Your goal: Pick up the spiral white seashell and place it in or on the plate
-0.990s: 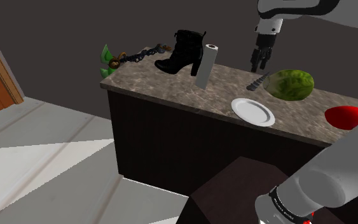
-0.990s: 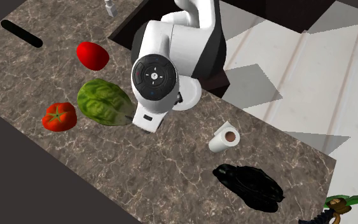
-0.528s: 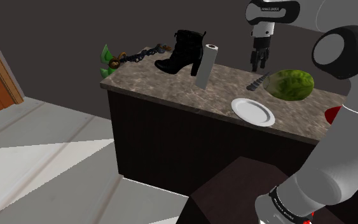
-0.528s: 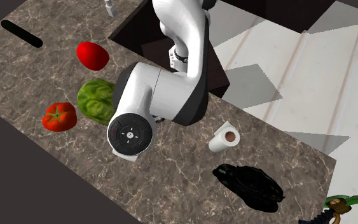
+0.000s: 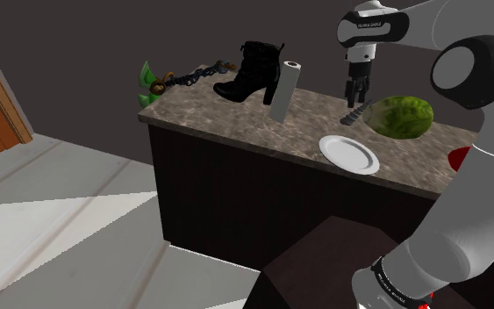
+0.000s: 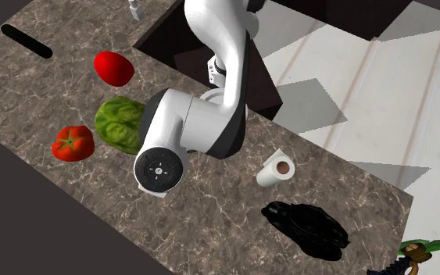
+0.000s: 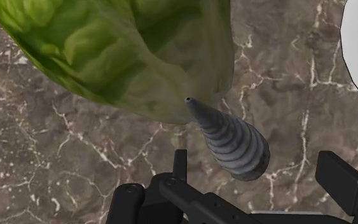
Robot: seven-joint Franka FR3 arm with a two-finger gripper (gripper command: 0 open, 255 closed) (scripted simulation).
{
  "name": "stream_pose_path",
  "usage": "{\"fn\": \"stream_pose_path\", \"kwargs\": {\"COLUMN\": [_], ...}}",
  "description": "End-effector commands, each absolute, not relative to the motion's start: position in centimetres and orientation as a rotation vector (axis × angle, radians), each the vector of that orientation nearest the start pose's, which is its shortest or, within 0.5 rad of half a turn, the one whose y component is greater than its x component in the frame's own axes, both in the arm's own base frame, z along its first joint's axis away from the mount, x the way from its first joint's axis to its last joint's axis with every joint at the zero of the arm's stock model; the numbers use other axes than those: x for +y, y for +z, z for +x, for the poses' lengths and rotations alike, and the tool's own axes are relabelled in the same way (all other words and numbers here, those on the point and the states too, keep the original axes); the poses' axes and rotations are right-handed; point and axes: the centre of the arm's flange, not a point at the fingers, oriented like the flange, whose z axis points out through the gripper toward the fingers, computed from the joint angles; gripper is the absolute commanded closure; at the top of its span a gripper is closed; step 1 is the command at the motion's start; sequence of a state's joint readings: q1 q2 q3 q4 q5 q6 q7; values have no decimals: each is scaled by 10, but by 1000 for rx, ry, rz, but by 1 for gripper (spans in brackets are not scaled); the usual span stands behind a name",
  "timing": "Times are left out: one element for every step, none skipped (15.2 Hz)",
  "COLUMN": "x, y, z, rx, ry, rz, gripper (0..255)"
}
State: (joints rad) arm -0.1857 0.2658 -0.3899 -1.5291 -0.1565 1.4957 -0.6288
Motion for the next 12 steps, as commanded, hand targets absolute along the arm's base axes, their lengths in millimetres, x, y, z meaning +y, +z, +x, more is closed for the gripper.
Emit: {"fn": "stream_pose_path", "kwargs": {"x": [-324,-324,-324,-324,-324,-324,-324,-324,-324,-324,-324,-324], "y": [492,492,492,492,492,492,492,492,492,492,492,492], "z": [509,509,509,509,509,509,509,509,509,509,509,509], "rx": [-97,-97,-97,-97,-97,-97,-97,-97,-97,-97,-97,-97], "ry": [596,596,596,596,596,596,596,596,596,596,596,596], "rz": [-3138,-3138,-3138,-3138,-3138,-3138,-3138,-3138,-3138,-3138,-3138,-3138], "gripper": [0,0,0,0,0,0,0,255,255,255,255,255]}}
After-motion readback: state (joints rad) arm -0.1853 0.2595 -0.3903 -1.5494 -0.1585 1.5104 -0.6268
